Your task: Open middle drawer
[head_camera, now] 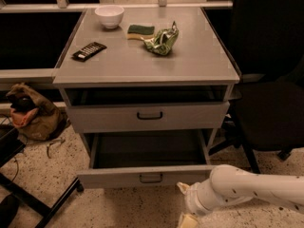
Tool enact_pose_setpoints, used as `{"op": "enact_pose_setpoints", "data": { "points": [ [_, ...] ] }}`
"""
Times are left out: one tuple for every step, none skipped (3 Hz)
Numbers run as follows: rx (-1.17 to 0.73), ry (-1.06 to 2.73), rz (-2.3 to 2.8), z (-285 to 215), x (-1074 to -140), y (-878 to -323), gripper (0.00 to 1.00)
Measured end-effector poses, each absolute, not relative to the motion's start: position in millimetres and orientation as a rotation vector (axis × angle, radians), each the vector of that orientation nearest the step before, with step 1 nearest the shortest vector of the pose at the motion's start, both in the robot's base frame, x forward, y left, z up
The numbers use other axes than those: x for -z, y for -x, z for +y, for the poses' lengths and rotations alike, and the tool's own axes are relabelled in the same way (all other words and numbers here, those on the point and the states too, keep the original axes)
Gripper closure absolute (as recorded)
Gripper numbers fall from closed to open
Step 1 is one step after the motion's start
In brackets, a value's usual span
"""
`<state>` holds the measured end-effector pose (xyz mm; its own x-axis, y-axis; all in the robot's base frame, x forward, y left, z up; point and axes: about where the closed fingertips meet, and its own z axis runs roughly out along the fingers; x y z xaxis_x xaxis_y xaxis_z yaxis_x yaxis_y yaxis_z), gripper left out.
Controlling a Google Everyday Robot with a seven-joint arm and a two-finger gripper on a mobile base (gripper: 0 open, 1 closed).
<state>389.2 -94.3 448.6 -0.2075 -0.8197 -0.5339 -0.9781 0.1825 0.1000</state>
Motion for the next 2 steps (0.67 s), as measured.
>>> {"op": "enact_pose_setpoints", "data": {
  "points": [
    [-0.496, 1.686, 2.065, -104.5, -480.5, -397.7, 0.00],
    [-0.407, 1.701, 2.006, -106.7, -499.9, -422.9, 0.00]
  ]
}}
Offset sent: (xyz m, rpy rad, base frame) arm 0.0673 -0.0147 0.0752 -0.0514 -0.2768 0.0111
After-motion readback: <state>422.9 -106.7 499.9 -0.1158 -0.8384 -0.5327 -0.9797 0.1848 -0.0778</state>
